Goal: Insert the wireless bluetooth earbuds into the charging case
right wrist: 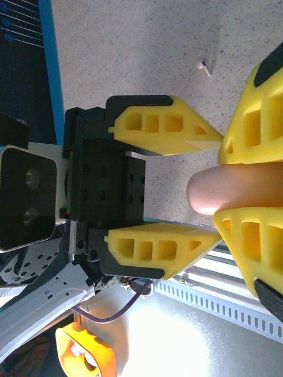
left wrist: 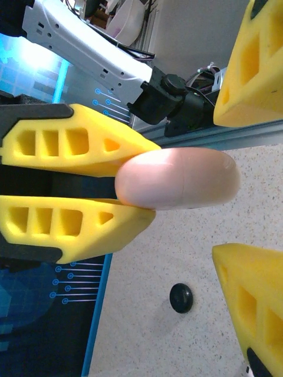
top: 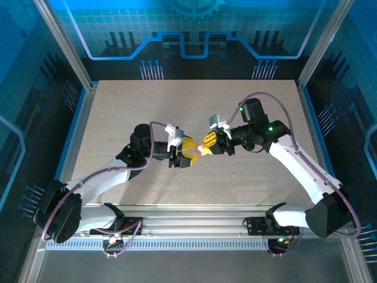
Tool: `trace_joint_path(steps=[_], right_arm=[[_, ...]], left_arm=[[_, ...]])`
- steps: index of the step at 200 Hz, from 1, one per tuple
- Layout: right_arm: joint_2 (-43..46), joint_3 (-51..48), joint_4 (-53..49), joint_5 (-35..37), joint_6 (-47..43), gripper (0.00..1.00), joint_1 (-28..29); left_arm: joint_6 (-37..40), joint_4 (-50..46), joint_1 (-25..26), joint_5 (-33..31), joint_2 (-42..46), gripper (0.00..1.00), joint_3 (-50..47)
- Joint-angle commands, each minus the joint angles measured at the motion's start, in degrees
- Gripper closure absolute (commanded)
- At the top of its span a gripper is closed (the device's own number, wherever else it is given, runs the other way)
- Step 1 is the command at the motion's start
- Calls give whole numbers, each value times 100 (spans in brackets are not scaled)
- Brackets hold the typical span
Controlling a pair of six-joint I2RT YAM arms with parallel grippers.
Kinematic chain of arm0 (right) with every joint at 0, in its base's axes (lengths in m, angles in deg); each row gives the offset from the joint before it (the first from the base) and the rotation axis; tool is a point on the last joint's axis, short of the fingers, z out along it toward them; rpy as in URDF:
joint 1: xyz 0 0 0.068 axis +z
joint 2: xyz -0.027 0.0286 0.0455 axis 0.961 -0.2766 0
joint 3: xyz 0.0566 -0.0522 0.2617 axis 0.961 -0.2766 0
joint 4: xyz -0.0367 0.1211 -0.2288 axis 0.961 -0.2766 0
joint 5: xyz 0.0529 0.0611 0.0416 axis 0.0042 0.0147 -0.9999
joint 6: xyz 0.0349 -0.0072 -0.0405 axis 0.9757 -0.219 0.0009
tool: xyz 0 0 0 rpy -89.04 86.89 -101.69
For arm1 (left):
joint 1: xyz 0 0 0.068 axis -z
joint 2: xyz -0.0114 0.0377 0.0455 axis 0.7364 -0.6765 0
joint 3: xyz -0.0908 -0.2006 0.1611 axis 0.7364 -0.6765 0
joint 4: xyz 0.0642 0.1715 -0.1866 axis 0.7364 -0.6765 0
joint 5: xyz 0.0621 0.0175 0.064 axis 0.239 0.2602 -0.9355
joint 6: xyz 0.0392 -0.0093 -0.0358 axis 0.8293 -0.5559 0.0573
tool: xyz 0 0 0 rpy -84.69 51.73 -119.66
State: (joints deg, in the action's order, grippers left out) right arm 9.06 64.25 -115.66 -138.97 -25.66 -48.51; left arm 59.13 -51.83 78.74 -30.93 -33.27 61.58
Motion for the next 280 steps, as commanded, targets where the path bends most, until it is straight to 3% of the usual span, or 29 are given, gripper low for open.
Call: trace_joint_path(steps=[1, 139, 211, 223, 237, 248, 280], right_arm=[[49, -5, 11, -113, 108, 87, -21], [-120, 94, 138, -194, 214, 86, 233], [-139, 114, 200, -198, 238, 86, 269], [-137, 95, 191, -174, 240, 83, 278], [-113, 55, 137, -26, 219, 66, 271], [-78, 26, 46, 116, 154, 58, 263], [1, -99, 137, 212, 179, 54, 173]], left_arm=[[206, 52, 72, -12, -29, 47, 11], [17, 236, 103, 82, 27, 56, 65], [70, 128, 108, 86, 28, 78, 78], [98, 31, 110, 18, 54, 81, 102], [163, -141, 106, -63, 98, 81, 144], [196, -201, 107, -111, 130, 81, 150], [199, -194, 111, -85, 135, 82, 144]])
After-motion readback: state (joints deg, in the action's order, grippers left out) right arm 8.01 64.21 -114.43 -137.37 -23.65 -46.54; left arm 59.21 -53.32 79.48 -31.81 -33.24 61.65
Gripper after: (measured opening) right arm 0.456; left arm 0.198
